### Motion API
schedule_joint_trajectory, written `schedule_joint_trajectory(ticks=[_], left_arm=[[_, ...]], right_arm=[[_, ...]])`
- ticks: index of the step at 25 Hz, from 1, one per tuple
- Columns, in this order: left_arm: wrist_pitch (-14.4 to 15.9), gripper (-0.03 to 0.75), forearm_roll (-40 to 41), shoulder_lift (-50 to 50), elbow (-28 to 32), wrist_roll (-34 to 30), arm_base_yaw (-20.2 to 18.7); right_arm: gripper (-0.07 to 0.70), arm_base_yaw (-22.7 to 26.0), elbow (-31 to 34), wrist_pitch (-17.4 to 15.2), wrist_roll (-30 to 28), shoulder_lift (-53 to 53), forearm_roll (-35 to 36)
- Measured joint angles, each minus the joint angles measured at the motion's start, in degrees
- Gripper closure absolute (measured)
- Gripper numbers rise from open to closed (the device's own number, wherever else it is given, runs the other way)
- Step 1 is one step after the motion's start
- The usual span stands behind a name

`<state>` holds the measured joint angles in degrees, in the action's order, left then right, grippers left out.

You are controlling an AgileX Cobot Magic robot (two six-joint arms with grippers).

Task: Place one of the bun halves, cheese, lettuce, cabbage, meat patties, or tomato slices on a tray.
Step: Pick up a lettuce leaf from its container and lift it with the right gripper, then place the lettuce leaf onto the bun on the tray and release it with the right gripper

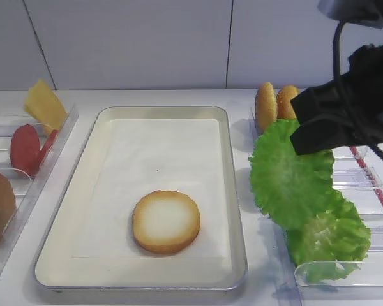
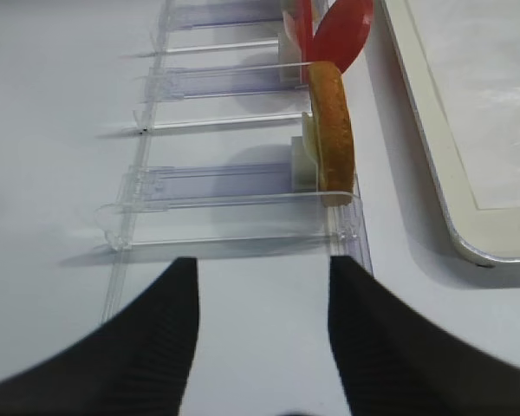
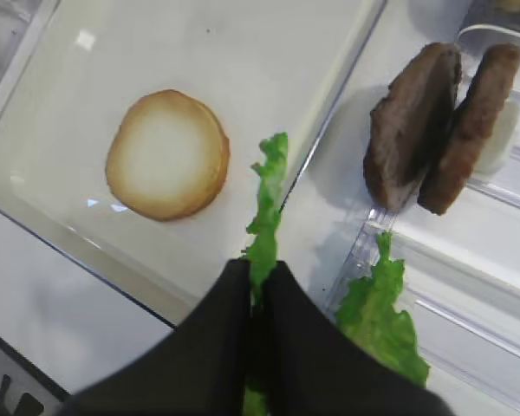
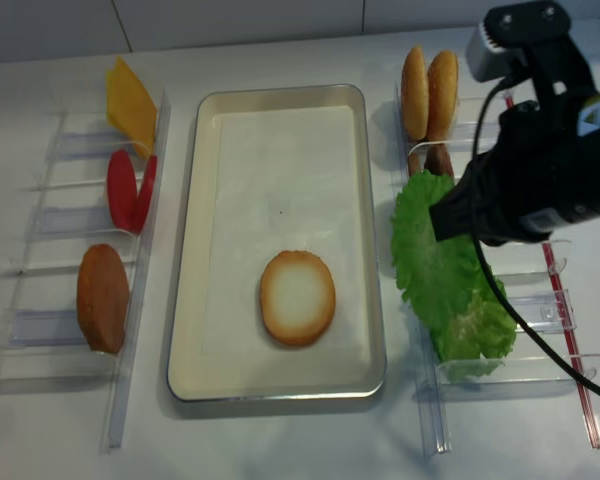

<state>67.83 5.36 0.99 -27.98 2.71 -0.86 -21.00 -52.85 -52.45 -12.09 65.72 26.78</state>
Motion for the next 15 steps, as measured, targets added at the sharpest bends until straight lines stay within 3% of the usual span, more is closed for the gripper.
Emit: schedule_joint_trajectory(ticks=[6,15], left_arm=[[0.0,0.376,0.0,0.0,0.0,0.0,0.0],[0.0,0.376,0.0,0.0,0.0,0.0,0.0]], right_arm=[[0.573,-0.2,0.0,0.1,-2.6,0.2,5.6],[0.573,-12.5,-2.1,8.7,-4.1,10.7,10.7]])
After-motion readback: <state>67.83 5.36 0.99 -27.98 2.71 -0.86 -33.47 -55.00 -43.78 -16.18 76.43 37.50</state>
